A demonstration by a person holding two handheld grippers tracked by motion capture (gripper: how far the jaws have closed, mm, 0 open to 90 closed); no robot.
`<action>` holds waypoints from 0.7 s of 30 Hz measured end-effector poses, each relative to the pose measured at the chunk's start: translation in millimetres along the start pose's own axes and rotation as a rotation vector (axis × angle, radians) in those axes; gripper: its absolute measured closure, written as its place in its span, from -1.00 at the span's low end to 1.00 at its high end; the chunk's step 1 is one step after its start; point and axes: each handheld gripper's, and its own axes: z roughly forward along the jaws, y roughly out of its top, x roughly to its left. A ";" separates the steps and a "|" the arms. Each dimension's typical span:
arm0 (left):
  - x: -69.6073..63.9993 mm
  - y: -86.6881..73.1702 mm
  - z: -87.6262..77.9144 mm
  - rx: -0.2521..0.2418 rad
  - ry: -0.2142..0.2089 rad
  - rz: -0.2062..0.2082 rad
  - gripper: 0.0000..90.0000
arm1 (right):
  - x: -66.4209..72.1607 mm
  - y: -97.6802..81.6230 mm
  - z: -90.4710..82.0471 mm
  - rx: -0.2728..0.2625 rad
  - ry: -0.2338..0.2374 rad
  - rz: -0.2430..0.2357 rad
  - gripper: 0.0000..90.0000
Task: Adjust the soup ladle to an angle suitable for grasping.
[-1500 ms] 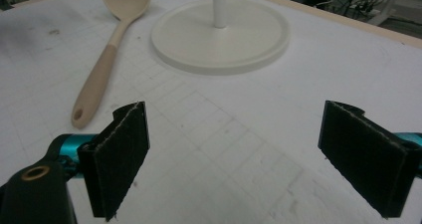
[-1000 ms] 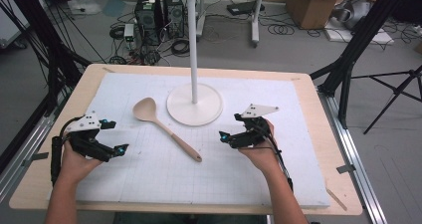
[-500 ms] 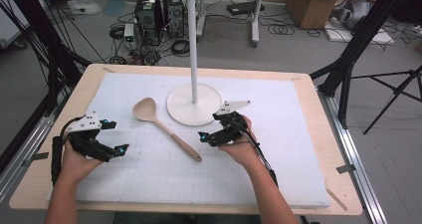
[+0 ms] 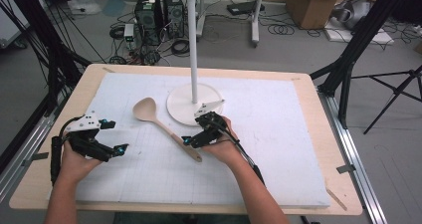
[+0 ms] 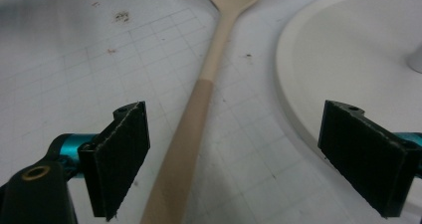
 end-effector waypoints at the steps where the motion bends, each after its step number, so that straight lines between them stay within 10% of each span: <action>1: 0.0 0.0 0.0 0.000 0.000 0.000 -0.96 | 0.0 0.0 0.0 0.000 0.000 0.000 -0.74; 21: 0.9 -1.0 -1.8 -0.007 0.019 0.003 -0.96 | 16.9 11.6 56.0 0.153 0.017 -0.029 -0.38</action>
